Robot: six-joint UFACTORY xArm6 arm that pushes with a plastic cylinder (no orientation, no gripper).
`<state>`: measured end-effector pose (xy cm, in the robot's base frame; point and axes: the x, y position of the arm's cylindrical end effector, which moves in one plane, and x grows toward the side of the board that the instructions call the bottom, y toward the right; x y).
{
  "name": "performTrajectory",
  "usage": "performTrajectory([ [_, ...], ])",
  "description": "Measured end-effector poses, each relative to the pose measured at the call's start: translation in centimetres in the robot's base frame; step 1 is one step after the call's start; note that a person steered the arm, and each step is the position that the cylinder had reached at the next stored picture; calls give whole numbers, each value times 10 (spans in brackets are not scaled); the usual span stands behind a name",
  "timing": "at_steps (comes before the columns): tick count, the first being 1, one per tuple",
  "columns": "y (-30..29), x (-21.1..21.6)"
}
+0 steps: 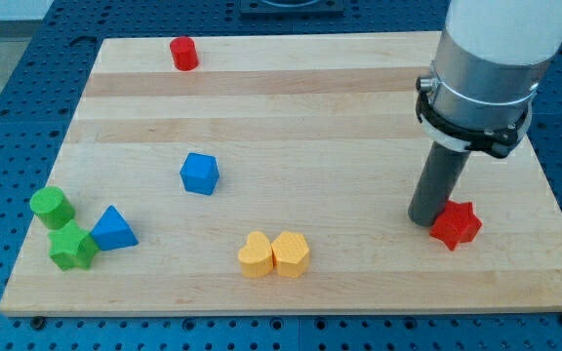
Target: Slide the red star towards bottom right
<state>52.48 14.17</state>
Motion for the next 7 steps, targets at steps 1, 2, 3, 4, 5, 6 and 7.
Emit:
performTrajectory([
  [1,0,-2],
  [2,15,-8],
  [3,42,-8],
  [4,50,-6],
  [5,53,7],
  [6,55,9],
  [7,50,-50],
])
